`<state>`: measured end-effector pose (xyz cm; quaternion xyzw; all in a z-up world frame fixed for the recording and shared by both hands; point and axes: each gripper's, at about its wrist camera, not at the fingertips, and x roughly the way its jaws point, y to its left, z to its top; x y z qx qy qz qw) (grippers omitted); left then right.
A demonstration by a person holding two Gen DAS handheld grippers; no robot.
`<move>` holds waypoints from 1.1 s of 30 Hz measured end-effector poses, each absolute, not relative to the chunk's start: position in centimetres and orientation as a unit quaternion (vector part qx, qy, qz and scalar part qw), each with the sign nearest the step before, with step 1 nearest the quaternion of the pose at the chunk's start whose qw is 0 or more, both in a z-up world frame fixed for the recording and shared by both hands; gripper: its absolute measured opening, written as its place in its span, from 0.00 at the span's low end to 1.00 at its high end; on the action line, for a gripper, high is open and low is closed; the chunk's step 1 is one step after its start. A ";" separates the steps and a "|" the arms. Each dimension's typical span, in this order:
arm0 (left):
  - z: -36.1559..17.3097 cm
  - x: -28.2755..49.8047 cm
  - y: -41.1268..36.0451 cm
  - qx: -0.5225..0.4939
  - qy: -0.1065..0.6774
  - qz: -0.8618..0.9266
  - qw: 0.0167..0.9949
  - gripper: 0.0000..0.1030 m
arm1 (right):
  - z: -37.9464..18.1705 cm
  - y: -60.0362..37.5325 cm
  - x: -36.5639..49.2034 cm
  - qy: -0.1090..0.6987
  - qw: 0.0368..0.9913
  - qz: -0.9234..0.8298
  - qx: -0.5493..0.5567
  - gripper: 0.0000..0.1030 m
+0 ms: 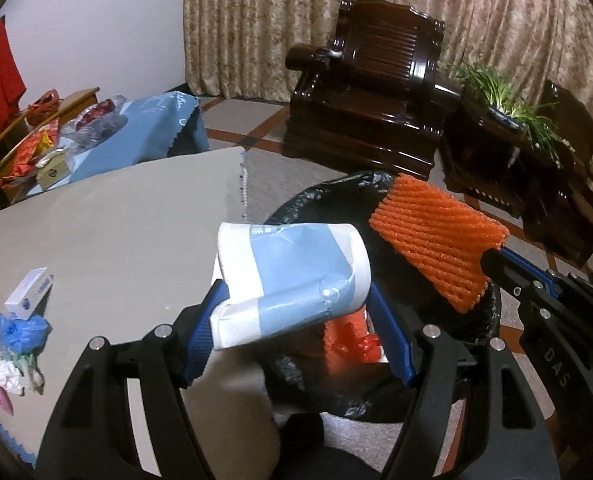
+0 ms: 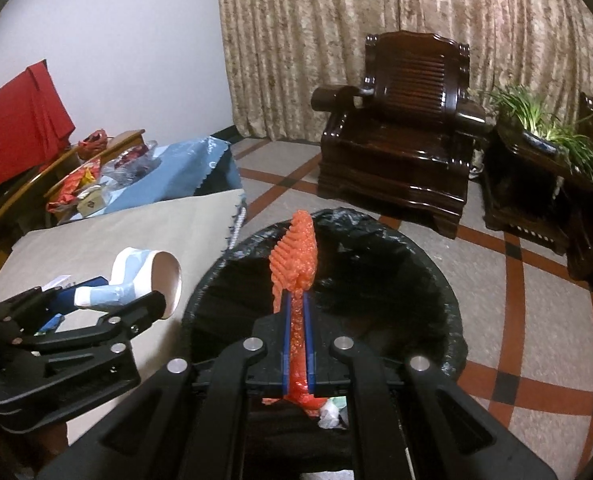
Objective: Collect trash
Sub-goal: 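Carry the paper cup and orange net to the black bin and release both, then return both open tools over the table toward the remaining trash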
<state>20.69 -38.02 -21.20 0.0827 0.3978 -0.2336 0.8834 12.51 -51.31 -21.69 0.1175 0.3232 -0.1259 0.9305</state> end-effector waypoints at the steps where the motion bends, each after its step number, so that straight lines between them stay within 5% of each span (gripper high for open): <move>1: -21.6 21.0 -38.5 0.082 0.403 -0.235 0.881 0.67 | -21.9 -51.5 12.7 0.325 0.929 -0.127 0.118 0.05; 12: -25.8 23.3 -43.1 0.096 0.438 -0.270 0.852 0.69 | -25.8 -54.8 14.2 0.366 0.909 -0.148 0.133 0.07; 16: -27.5 23.6 -43.7 0.112 0.452 -0.274 0.842 0.72 | -27.7 -55.5 14.0 0.388 0.894 -0.154 0.160 0.26; 33: -23.9 22.4 -33.3 0.103 0.423 -0.218 0.873 0.81 | -25.4 -49.8 11.3 0.377 0.900 -0.138 0.167 0.27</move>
